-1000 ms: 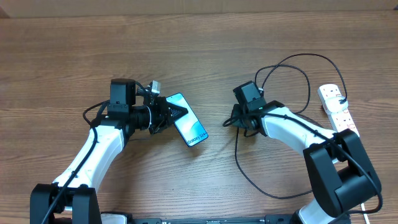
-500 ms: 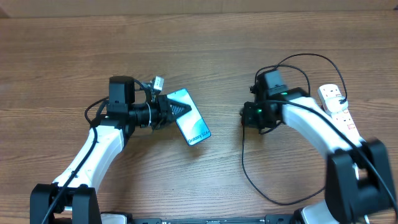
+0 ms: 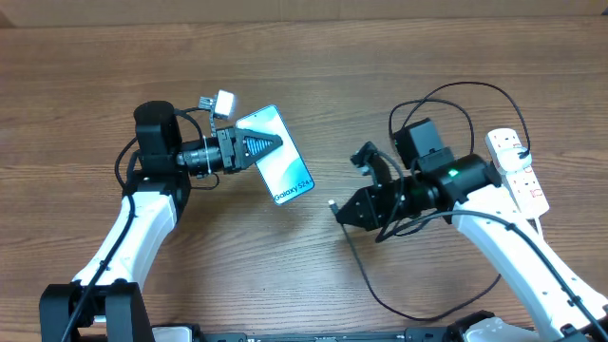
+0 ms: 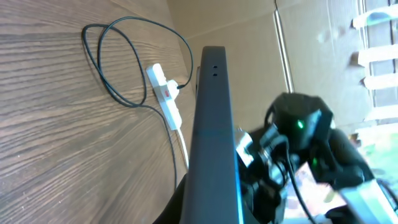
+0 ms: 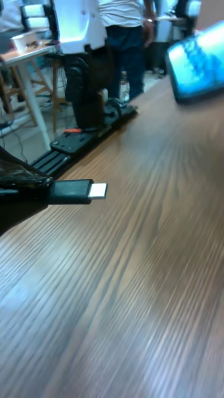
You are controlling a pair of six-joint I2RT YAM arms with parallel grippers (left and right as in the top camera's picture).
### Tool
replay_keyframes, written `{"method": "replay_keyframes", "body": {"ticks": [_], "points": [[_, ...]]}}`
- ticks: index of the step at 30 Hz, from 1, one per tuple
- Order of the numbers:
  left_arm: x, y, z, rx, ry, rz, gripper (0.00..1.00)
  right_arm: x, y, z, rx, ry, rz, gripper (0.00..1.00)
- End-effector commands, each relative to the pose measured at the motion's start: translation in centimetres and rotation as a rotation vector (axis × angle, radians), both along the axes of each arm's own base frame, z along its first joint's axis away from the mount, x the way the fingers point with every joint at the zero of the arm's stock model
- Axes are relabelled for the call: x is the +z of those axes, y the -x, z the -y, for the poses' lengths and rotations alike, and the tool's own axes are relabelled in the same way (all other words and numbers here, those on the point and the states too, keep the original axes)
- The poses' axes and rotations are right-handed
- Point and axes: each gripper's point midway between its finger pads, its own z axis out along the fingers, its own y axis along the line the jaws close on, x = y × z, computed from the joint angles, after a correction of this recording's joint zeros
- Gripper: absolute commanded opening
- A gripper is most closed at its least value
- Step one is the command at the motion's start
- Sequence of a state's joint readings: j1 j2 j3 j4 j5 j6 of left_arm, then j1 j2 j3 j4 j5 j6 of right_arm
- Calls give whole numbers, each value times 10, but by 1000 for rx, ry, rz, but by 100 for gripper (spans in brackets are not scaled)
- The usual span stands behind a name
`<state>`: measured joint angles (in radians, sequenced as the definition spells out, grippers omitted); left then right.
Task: Plug charger to phone and switch on socket
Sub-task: 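Carry the USB-C plug with the right gripper toward the phone's port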
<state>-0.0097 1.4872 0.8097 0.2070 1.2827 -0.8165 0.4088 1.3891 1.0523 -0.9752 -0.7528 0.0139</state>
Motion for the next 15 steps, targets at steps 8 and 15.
{"method": "replay_keyframes", "body": {"ticks": [8, 15], "points": [[6, -1, -2, 2, 21, -38, 4, 16, 2, -34, 42, -76, 77, 4], [5, -2, -2, 7, 11, -15, 4, 22, 10, -38, 69, -122, 44, 4]]}}
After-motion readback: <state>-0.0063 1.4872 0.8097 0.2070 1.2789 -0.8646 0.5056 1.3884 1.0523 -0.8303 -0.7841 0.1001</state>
